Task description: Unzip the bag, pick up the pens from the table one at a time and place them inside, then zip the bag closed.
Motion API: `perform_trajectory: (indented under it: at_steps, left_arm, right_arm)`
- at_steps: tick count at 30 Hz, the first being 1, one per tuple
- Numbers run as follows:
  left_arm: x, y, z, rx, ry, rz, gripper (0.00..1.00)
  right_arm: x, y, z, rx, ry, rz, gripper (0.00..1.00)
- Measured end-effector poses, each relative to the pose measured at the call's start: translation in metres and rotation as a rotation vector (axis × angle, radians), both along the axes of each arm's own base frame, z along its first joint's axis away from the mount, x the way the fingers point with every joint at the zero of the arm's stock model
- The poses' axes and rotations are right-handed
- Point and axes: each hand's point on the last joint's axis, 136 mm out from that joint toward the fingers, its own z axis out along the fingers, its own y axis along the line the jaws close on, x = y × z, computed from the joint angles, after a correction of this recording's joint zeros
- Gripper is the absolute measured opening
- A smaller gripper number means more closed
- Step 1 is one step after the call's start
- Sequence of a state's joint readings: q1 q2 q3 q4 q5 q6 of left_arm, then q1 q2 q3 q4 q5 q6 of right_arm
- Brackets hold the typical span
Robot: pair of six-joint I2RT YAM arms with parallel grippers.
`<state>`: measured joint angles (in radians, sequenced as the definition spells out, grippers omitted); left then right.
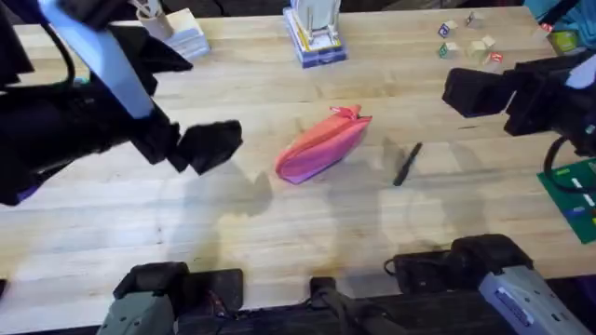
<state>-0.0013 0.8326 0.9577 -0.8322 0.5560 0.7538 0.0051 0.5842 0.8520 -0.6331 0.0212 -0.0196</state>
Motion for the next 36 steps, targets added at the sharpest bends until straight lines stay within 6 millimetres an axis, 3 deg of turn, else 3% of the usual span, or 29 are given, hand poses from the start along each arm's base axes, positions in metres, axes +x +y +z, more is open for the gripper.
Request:
perform_trajectory:
  at_steps: [5, 14, 28, 36]
  left_arm:
    - [-0.009, -0.008, -0.014, 0.027, 0.039, -0.099, 0.993]
    - [-0.002, -0.021, -0.057, -0.010, 0.246, -0.193, 0.995]
    - [-0.004, -0.069, -0.126, 0.039, 0.464, -0.432, 0.995]
    - [0.002, -0.097, -0.148, 0.051, 0.461, -0.524, 0.995]
  right_arm:
    - [0.000, 0.000, 0.000, -0.004, 0.000, 0.001, 0.998]
    - [0.000, 0.000, 0.000, -0.004, 0.000, 0.001, 0.998]
    - [0.000, 0.000, 0.000, -0.004, 0.000, 0.001, 0.997]
    - [0.000, 0.000, 0.000, -0.004, 0.000, 0.001, 0.998]
